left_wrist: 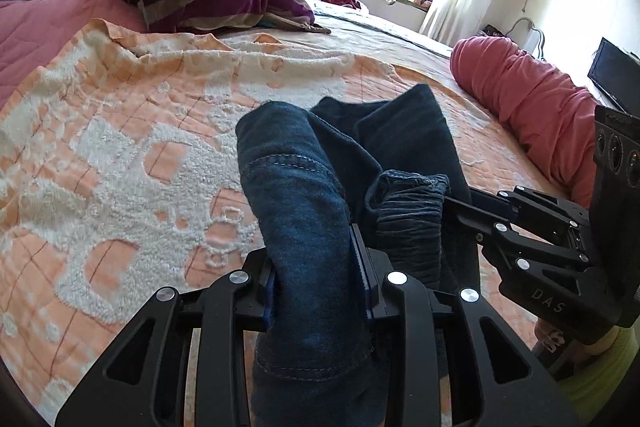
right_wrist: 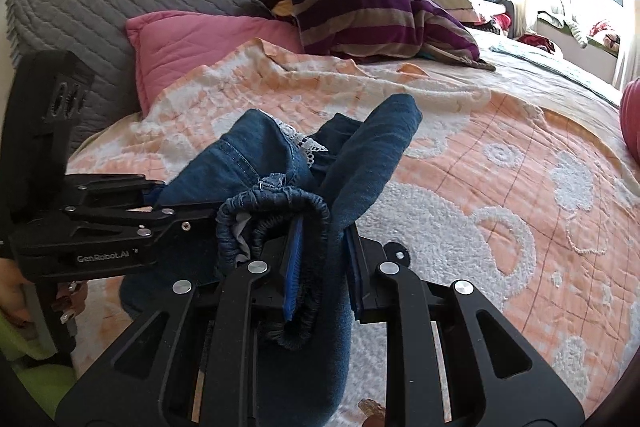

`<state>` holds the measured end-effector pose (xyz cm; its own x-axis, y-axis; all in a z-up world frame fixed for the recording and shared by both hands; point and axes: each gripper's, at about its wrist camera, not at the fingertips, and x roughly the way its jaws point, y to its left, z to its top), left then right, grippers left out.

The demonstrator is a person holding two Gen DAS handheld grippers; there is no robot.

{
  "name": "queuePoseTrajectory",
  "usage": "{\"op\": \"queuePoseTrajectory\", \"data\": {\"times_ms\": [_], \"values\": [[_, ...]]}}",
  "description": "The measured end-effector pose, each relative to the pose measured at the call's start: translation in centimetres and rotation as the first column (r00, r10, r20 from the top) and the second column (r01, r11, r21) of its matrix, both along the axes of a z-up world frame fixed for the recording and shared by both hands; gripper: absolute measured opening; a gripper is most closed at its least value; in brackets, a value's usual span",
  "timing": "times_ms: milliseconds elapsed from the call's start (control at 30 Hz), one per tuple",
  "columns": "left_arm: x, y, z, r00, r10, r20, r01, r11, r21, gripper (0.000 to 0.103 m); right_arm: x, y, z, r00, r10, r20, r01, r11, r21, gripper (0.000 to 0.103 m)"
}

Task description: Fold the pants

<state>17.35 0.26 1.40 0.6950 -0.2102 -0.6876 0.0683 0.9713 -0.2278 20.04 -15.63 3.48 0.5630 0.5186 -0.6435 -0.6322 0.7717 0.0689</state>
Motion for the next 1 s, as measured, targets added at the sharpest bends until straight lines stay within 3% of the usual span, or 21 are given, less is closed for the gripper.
{"op": "queuePoseTrajectory", "data": {"times_ms": [467,667,800,1000], "values": [[1.0,1.4,-3.2,0.997,0.049,-0.061,-0.049,0.999,0.002,0.03,1.4,-0.4,-2.6,0.995,-0.093,-0.028,0.09,0.991,-0.094,0.014],[1.0,1.9,-4.2,0.993,0.074,-0.092,-0.073,0.997,0.007,0.038,2.3,-1.1,-4.0,0.987,-0.144,-0.077,0.132,0.981,-0.144,0.031],[1.0,2.1,-4.6,0.991,0.08,-0.103,-0.079,0.997,0.01,0.042,3.2,-1.6,-5.6,0.971,-0.179,-0.16,0.157,0.977,-0.142,0.032],[0.9,2.1,-4.8,0.991,0.081,-0.108,-0.081,0.997,0.009,0.044,3.2,-2.0,-5.9,0.965,-0.197,-0.175,0.174,0.975,-0.137,0.038]]}}
